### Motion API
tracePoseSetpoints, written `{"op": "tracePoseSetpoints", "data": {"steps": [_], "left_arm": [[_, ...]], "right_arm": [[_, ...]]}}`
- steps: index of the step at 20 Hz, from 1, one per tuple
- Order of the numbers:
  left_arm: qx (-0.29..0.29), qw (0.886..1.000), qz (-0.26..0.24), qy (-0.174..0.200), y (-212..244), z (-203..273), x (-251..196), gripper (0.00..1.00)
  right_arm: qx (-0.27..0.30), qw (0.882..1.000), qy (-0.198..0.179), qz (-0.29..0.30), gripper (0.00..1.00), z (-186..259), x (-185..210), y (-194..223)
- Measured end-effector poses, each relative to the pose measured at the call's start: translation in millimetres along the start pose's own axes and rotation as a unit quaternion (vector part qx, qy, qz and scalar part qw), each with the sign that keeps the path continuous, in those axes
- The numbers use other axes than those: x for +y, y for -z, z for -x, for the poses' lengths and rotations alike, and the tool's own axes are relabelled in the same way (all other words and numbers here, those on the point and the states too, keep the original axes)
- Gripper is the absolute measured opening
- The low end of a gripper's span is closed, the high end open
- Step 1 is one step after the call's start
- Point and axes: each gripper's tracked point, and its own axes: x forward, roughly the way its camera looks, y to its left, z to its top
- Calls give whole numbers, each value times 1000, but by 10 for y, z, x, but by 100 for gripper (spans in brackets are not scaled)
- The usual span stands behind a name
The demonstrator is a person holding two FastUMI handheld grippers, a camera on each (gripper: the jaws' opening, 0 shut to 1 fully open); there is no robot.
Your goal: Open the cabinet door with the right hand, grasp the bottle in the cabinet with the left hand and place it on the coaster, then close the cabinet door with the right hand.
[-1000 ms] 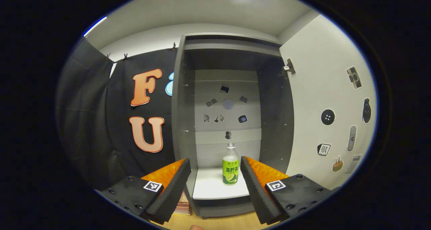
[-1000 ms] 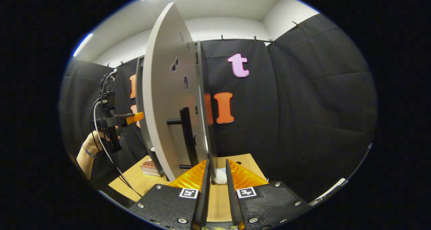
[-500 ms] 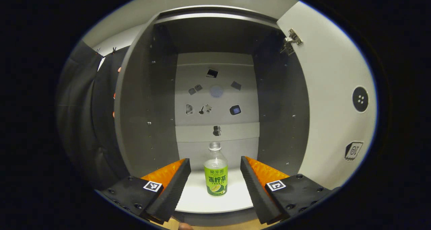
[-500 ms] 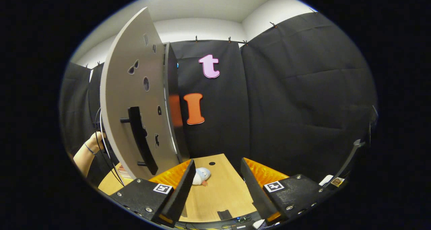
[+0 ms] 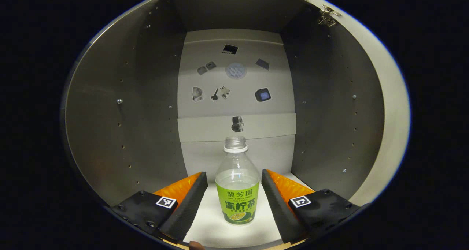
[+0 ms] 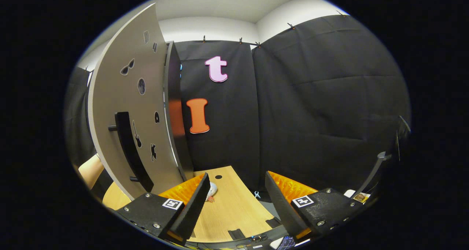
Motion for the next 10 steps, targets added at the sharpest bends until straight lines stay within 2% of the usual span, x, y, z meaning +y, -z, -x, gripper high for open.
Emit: {"op": "tracePoseSetpoints", "data": {"steps": [6,7,10], "left_arm": [[14,1000,10,3,180,-137,27,97],[15,1000,12,4,169,-105,47,81],[6,1000,11,5,128,14,119,81]], "right_arm": [[8,1000,14,2,93,-4,-35,2],[8,1000,14,2,93,-6,-38,5],[7,1000,7,3,93,6,2,6]]}}
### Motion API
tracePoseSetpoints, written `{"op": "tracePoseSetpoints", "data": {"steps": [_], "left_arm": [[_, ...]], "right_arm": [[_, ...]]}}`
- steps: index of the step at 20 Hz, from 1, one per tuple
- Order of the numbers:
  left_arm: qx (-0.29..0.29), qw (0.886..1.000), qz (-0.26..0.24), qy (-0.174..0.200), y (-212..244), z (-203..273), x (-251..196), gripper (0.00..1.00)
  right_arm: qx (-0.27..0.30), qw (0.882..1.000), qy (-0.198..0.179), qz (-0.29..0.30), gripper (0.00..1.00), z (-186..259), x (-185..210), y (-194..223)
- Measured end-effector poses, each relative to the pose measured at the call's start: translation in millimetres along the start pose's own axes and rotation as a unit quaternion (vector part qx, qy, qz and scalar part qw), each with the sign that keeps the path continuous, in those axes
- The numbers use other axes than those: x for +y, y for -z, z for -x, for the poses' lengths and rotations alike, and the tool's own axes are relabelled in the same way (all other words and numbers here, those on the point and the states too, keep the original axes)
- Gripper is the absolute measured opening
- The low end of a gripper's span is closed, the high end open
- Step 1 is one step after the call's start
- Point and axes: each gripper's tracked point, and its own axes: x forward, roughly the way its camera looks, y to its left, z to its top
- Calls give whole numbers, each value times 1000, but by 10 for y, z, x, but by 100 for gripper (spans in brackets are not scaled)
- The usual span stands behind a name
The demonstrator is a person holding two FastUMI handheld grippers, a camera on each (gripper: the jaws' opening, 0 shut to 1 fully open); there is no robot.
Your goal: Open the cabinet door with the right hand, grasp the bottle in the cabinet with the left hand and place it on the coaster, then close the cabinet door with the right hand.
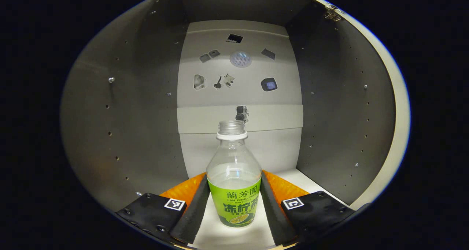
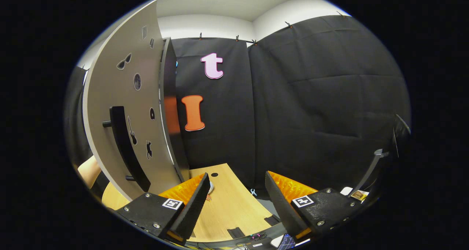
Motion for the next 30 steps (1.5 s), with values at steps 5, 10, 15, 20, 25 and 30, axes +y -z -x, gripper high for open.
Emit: {"op": "tracePoseSetpoints", "data": {"steps": [5,10,15,20,25,30], "left_arm": [[-22,1000,-2,0,-181,484,209,81],[-34,999,6,-9,-235,1029,548,81],[-50,998,-3,-29,-212,1703,931,82],[-59,997,-26,-49,40,2218,1268,79],[-34,997,-19,-63,650,2632,1478,80],[-8,997,12,-76,1353,2947,1616,81]], "right_arm": [[3,1000,-25,11,93,-71,127,3],[1,998,-53,24,93,-105,229,0],[-1,996,-89,29,93,-135,351,-17],[-2,992,-124,32,93,-164,525,1],[-3,989,-143,38,93,-195,624,-2],[-5,990,-140,33,99,-179,582,-23]]}}
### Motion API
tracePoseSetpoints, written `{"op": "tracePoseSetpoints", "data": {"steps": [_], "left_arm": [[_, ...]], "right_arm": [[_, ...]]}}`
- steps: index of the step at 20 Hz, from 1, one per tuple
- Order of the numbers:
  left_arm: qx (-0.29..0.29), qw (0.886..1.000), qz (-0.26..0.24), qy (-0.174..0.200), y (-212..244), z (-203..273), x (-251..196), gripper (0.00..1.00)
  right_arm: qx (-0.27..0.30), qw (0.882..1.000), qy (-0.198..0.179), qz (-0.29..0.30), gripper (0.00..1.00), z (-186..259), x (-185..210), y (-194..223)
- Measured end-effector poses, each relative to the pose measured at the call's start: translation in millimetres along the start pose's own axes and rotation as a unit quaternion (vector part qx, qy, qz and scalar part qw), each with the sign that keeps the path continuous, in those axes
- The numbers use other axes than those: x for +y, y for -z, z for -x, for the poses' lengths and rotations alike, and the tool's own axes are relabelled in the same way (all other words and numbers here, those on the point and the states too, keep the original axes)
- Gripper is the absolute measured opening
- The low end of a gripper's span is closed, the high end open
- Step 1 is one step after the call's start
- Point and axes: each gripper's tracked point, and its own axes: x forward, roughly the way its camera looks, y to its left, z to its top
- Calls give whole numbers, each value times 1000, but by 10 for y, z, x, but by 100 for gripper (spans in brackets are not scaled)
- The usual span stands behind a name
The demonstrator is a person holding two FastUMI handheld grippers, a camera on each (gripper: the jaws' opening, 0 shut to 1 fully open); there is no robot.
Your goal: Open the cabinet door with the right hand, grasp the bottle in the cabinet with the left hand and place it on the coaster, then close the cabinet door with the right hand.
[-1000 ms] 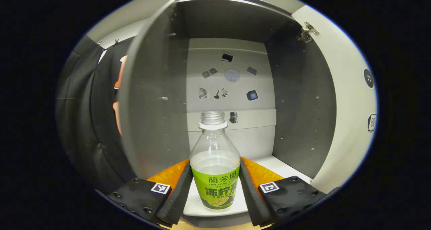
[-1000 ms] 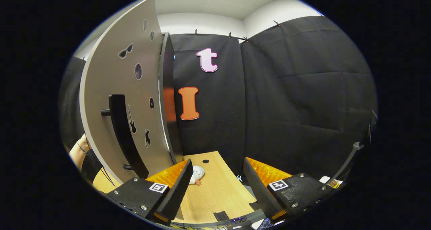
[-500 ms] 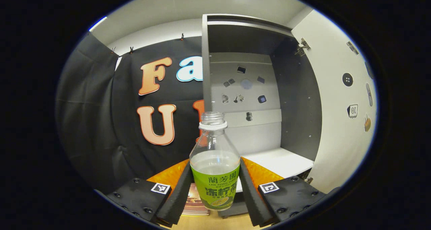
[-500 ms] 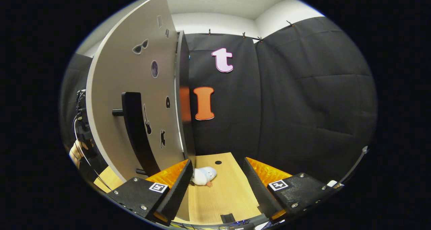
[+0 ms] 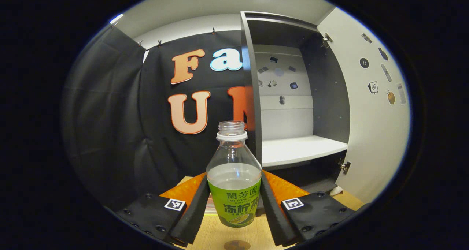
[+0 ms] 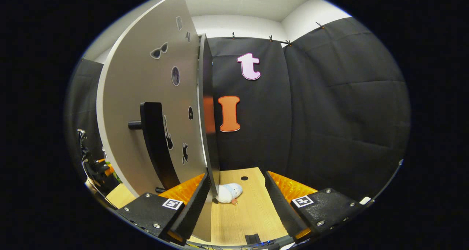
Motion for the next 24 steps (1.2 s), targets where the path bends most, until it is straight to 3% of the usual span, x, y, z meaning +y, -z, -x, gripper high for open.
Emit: {"op": "tracePoseSetpoints", "data": {"steps": [10,16,24], "left_arm": [[61,997,46,-1,1337,0,53,81],[66,997,43,-1,1817,-123,-18,81],[77,996,48,-10,2169,-221,2,81]], "right_arm": [[12,1000,19,14,99,63,-78,56],[23,998,50,14,99,168,-205,105],[29,998,60,22,99,277,-189,157]]}}
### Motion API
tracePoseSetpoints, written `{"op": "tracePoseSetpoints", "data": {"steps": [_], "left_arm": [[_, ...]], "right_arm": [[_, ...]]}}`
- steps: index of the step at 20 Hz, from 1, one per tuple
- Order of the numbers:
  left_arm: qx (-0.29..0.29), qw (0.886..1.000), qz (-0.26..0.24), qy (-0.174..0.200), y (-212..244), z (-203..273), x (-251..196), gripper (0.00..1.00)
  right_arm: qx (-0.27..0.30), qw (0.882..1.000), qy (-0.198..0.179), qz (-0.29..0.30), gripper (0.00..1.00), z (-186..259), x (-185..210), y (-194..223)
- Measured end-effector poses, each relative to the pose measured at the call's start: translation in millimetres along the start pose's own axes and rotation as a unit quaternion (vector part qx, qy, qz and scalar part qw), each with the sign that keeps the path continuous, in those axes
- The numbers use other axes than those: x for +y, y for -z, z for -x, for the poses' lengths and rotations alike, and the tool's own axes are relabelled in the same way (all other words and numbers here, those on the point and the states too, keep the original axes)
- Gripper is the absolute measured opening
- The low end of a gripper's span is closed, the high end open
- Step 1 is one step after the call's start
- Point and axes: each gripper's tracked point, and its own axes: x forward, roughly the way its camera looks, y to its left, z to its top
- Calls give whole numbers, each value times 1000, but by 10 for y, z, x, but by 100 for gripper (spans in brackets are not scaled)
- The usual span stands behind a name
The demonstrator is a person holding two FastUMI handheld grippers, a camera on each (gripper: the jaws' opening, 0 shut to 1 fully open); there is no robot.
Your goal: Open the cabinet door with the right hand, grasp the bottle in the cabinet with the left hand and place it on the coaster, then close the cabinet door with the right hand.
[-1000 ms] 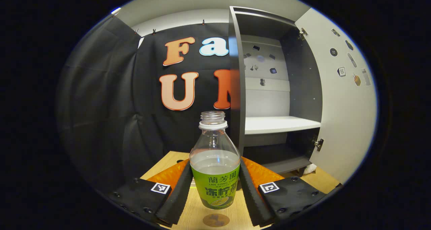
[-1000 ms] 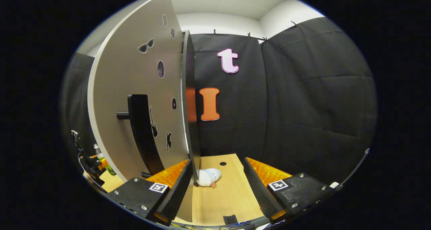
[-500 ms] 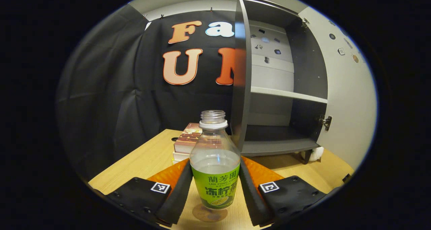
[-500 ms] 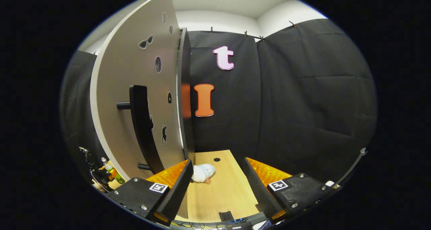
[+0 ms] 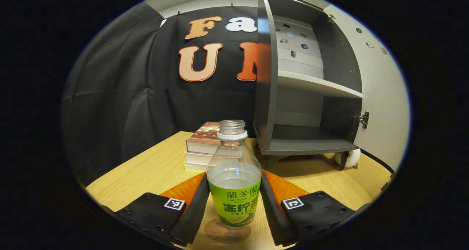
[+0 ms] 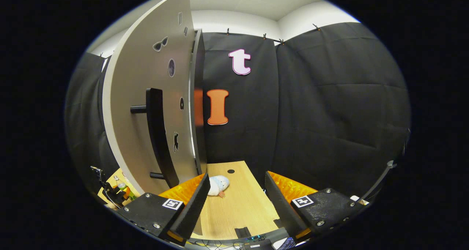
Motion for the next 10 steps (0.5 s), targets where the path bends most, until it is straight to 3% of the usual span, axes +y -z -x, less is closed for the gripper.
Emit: {"op": "tracePoseSetpoints", "data": {"steps": [10], "left_arm": [[10,999,-40,-1,111,173,-55,82]], "right_arm": [[-3,1000,-18,4,93,14,121,-6]]}}
